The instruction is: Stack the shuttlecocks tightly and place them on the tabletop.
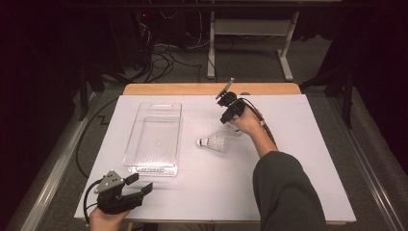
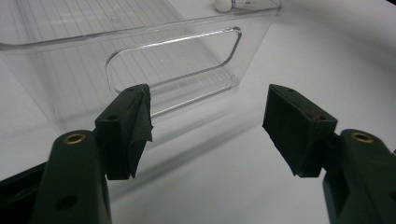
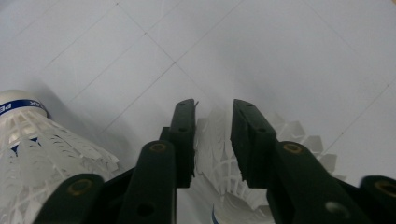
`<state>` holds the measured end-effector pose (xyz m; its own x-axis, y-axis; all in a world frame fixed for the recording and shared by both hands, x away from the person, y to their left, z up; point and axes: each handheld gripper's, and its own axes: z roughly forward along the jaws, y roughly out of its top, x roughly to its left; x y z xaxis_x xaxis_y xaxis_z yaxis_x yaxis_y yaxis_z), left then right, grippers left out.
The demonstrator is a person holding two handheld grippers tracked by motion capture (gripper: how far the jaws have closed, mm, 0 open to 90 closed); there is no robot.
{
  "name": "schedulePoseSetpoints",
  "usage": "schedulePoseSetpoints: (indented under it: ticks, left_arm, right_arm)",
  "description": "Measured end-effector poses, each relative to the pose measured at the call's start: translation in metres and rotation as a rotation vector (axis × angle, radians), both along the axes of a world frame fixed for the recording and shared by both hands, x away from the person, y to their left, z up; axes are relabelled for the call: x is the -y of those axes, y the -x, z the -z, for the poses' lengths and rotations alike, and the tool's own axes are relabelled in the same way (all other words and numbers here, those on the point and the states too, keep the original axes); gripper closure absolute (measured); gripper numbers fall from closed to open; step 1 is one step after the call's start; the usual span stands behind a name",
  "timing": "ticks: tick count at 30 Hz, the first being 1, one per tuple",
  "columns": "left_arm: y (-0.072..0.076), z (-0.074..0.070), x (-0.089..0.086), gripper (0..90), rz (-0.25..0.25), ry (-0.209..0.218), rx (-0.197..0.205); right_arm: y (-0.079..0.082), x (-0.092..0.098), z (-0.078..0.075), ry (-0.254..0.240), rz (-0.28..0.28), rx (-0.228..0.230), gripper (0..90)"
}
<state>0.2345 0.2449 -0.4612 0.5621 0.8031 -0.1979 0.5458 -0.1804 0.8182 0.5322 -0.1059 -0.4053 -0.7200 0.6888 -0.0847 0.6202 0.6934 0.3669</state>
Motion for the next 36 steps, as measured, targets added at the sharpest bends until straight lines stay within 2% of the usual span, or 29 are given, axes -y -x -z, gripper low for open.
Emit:
schedulePoseSetpoints:
  ticks: [5, 7, 9, 11, 15, 23, 30, 31, 36]
  left_arm:
    - [0.000, 0.000, 0.000, 33.3, -0.001, -0.001, 0.000]
    - [0.000, 0.000, 0.000, 33.2, -0.002, -0.001, 0.001]
    - [0.000, 0.000, 0.000, 33.3, -0.003, -0.002, 0.002]
    - [0.000, 0.000, 0.000, 33.3, -0.003, -0.002, 0.001]
    - [0.000, 0.000, 0.001, 33.2, -0.004, -0.005, 0.001]
    - [0.001, -0.001, 0.001, 33.3, -0.008, -0.009, 0.007]
    - [0.001, -0.001, 0.002, 33.1, -0.010, -0.025, 0.014]
    - [0.001, -0.001, 0.002, 33.1, -0.012, -0.029, 0.019]
    - [0.002, -0.001, 0.002, 33.0, -0.014, -0.029, 0.020]
  right_arm:
    - [0.001, 0.003, -0.003, -0.004, 0.015, -0.012, 83.3]
    - [0.003, 0.004, -0.005, -0.010, 0.031, -0.017, 85.7]
    - [0.003, 0.006, -0.006, -0.013, 0.015, -0.009, 86.5]
    - [0.006, 0.007, -0.007, -0.019, 0.024, -0.008, 87.9]
    - [0.011, 0.012, -0.007, -0.042, 0.031, -0.001, 88.5]
    - [0.021, 0.022, -0.013, -0.046, 0.041, 0.020, 88.0]
    - [0.034, 0.038, -0.013, -0.075, 0.074, 0.022, 86.9]
    - [0.034, 0.041, -0.013, -0.076, 0.061, 0.030, 86.9]
    - [0.042, 0.051, -0.013, -0.094, 0.076, 0.026, 86.0]
